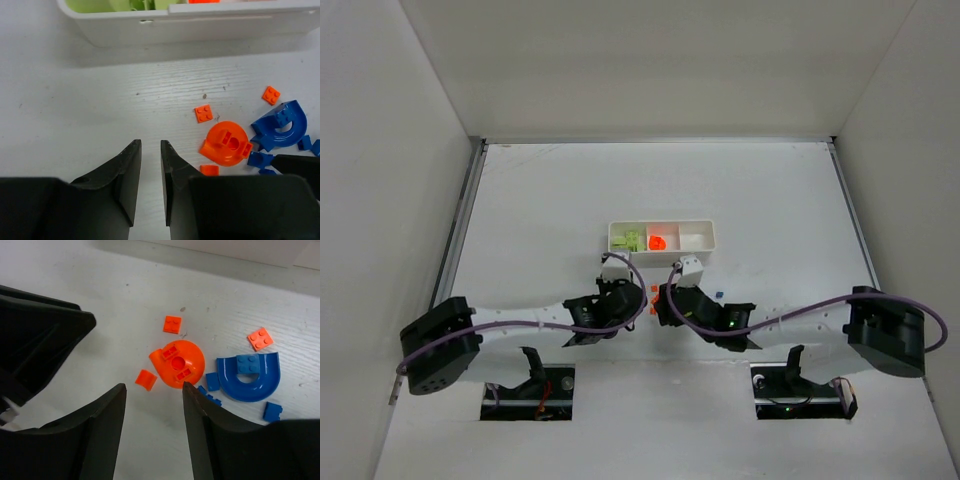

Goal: Sort the legos into containers by color

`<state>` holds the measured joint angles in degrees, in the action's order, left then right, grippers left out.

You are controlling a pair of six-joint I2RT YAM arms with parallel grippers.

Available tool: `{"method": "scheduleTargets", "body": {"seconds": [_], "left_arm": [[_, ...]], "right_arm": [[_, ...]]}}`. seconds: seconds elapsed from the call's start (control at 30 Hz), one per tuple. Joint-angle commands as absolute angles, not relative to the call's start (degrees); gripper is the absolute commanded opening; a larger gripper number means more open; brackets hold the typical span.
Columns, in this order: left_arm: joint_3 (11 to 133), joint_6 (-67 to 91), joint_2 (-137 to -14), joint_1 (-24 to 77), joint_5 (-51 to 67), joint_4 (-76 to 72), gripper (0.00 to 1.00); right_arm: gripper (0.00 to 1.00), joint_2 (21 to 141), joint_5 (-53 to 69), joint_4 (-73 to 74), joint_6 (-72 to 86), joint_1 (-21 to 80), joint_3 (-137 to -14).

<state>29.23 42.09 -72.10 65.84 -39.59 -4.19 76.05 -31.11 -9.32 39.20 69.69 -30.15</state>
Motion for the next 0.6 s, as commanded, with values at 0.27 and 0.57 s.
{"method": "scheduleTargets", "body": {"seconds": [0.27,0.57], "left_arm": [[20.40,48.77,-58.01,65.43,-41.57,-5.89,0.24],[18.37,51.94,-59.94,67.54,-42.27,-6.59,0.26]], "right_arm": [[0.45,87.62,-34.36,-8.09,35.33,68.86,-39.55],[0.39,92.54,-39.63,-5.45,35.77,68.68,-42.89]]}}
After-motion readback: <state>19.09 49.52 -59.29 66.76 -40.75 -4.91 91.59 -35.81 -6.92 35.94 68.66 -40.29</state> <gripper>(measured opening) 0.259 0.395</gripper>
